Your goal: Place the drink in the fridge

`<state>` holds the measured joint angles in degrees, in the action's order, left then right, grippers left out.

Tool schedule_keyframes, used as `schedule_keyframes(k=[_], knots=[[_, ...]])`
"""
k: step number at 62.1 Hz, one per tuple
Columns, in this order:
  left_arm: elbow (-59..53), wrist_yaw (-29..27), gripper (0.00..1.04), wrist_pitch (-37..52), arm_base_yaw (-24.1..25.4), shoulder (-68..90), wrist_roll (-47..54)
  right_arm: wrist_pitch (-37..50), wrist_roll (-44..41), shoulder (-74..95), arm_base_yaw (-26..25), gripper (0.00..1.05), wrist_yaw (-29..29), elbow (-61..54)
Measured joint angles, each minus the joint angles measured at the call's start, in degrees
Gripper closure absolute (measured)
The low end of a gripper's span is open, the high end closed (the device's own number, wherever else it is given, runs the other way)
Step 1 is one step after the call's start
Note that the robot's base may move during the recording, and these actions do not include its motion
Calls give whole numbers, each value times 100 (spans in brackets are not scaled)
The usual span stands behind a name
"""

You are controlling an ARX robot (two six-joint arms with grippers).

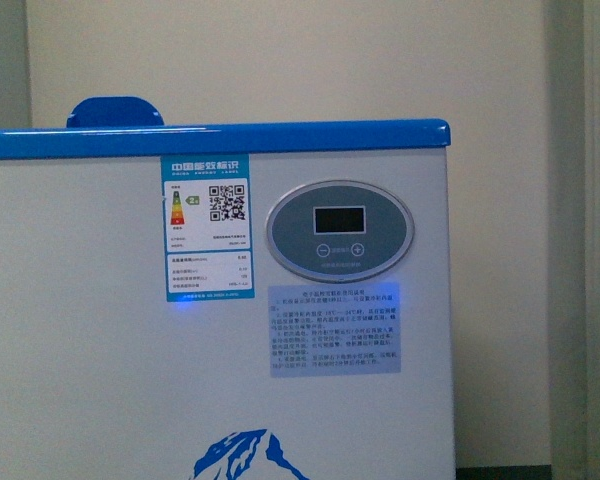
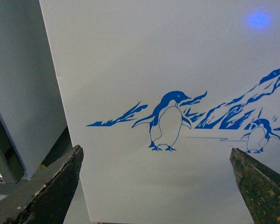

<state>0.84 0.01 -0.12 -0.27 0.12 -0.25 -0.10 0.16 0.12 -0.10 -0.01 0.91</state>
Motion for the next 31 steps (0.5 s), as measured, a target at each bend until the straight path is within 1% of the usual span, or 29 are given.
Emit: schedule_keyframes(k=[14,16,18,20,22,26,31], knots=[[0,-2,8,0,2,0,0,-7,9,11,2,7,20,2],[0,-2,8,0,2,0,-2,-229,109,160,22,7,227,66],[0,-2,8,0,2,0,0,-527,273,444,9,7,302,219],[0,-2,8,0,2,0,0,-529,319,892,-81,7,315,343],[0,-2,8,0,2,0,0,-422,319,1207,-175,7,221,411],[0,-2,8,0,2,0,0,31,282,2076,-444,7,-157,553],[0,0,8,0,2,0,0,962,33,3738,-984,7,-776,1008]])
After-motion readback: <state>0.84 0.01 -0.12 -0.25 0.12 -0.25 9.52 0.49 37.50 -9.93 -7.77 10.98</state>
